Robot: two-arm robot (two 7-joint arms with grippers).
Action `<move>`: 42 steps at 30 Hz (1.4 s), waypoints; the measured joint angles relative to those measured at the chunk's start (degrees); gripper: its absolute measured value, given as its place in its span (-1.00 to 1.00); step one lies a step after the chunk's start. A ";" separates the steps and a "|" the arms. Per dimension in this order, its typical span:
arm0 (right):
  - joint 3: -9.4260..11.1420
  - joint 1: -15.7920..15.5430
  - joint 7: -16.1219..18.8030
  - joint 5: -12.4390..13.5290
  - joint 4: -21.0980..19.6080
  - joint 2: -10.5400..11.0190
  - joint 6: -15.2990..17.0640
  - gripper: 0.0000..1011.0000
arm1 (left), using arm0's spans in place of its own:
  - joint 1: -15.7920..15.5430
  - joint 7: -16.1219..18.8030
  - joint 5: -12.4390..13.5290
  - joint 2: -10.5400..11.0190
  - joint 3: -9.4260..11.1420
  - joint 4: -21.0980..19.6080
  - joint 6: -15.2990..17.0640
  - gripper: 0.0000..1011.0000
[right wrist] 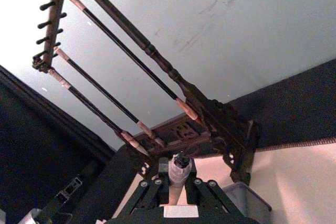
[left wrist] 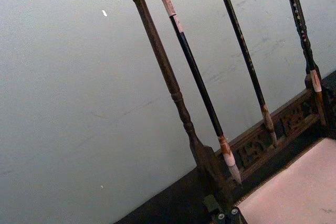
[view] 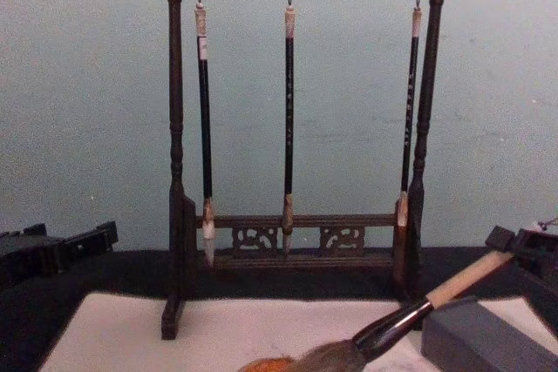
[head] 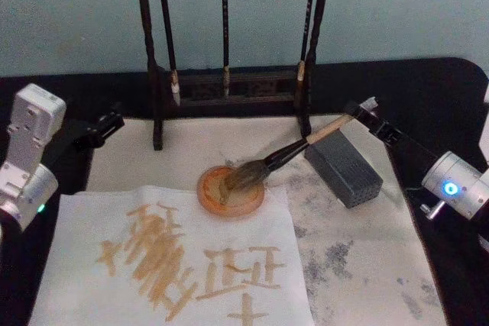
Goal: Pick up the brush from the inkstone, write on the paper, then place the brush back to its original position.
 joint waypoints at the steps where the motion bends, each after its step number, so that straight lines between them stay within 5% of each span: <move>1: 0.00 0.00 -0.12 0.04 0.00 0.00 0.06 -0.67 | 0.00 0.00 0.00 0.00 0.00 0.00 0.00 0.98; 42: -0.04 2.16 -0.60 1.18 6.28 -0.68 2.05 -0.67 | 0.00 0.00 0.00 0.00 0.00 0.00 0.00 0.98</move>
